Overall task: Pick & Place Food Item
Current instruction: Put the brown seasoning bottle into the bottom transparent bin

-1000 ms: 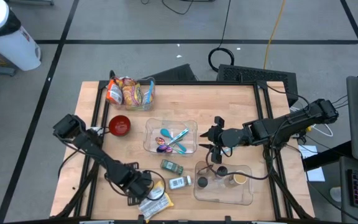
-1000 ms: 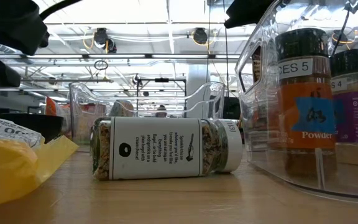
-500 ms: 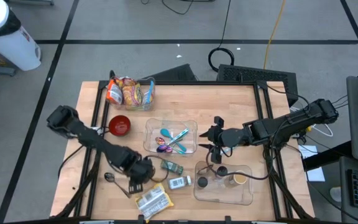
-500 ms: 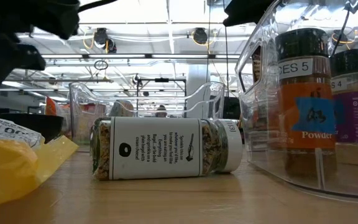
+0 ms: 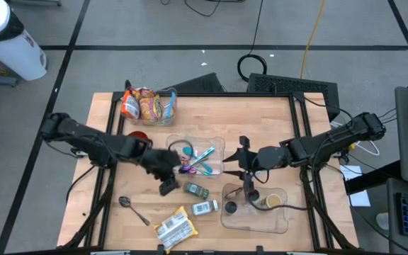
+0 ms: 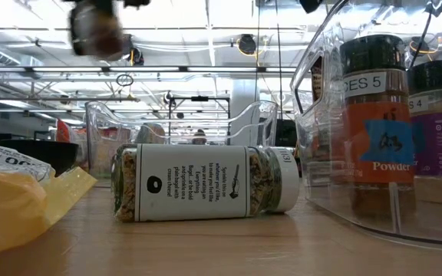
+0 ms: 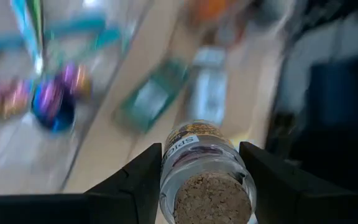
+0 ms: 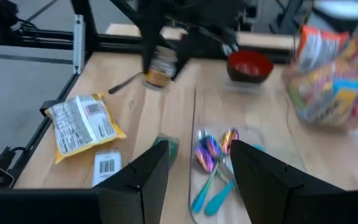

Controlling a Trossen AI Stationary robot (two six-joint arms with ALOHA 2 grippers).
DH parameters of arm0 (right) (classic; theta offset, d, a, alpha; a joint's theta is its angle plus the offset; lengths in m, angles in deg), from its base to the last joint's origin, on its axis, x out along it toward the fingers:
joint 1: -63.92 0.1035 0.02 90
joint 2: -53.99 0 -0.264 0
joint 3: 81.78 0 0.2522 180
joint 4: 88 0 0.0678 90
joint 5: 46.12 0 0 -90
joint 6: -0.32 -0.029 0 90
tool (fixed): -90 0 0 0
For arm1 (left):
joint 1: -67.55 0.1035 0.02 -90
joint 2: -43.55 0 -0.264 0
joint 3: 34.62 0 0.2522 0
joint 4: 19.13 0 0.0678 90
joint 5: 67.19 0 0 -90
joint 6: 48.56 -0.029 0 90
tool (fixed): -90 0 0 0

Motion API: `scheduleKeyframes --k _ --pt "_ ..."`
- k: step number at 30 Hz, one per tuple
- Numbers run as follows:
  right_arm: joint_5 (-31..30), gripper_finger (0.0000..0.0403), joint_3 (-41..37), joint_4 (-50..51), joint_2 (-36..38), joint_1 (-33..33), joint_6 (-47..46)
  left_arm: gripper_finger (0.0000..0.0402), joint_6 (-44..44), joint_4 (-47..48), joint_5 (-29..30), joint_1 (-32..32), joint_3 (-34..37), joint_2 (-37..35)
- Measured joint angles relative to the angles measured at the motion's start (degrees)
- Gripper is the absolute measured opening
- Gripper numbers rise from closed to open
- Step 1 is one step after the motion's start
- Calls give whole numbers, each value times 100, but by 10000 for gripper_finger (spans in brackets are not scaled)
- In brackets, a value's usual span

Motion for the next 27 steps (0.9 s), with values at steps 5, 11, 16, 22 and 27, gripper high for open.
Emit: scheduleKeyframes --k 5,11,16,22,27 --pt "-11 164 0 -457 0 -8 402 194 20 -1263 -3 499 0 -96" --pt "-49 164 0 -933 0 -151 559 194 351 -2526 -46 971 0 46" --pt "-473 164 0 -1016 0 -160 1085 194 971 -3466 -354 1277 0 240" --pt "-481 165 0 -1234 0 -184 1171 194 1361 -4488 -614 1415 0 564" --pt "-474 168 0 -1200 -2 -184 1077 194 1463 -4836 -602 1456 0 713"
